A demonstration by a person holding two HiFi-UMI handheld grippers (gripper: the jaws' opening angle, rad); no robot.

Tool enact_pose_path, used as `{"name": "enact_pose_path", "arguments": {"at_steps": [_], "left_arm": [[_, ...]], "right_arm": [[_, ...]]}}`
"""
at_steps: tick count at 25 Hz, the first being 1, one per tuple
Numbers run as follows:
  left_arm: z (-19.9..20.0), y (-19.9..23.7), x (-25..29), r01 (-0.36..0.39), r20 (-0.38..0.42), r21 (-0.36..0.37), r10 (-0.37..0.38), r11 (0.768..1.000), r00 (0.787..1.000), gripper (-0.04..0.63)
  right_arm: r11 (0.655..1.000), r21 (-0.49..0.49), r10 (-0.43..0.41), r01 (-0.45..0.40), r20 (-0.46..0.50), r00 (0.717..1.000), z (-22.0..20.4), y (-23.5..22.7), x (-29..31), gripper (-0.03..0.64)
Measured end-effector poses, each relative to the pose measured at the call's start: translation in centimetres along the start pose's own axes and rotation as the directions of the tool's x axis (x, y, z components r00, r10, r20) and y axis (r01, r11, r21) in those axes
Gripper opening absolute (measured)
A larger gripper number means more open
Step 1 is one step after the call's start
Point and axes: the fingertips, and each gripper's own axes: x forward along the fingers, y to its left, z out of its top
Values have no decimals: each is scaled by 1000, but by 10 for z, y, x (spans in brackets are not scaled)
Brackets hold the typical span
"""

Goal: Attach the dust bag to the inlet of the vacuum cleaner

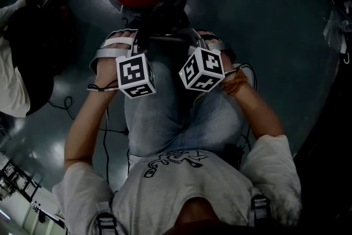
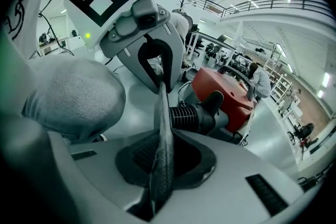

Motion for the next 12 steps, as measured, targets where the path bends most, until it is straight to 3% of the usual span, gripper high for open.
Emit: {"name": "enact_pose_path", "arguments": {"at_steps": [6, 12], "left_arm": [[2, 1, 2, -21, -24, 24, 22, 999, 999, 38], [2, 5, 3, -13, 7, -25, 13, 1000, 1000, 45]], "right_arm": [[1000, 22, -6, 6, -10, 1000, -6, -4, 2, 35], [1000, -5, -15, 15, -24, 1000, -1, -12, 1, 37]]}}
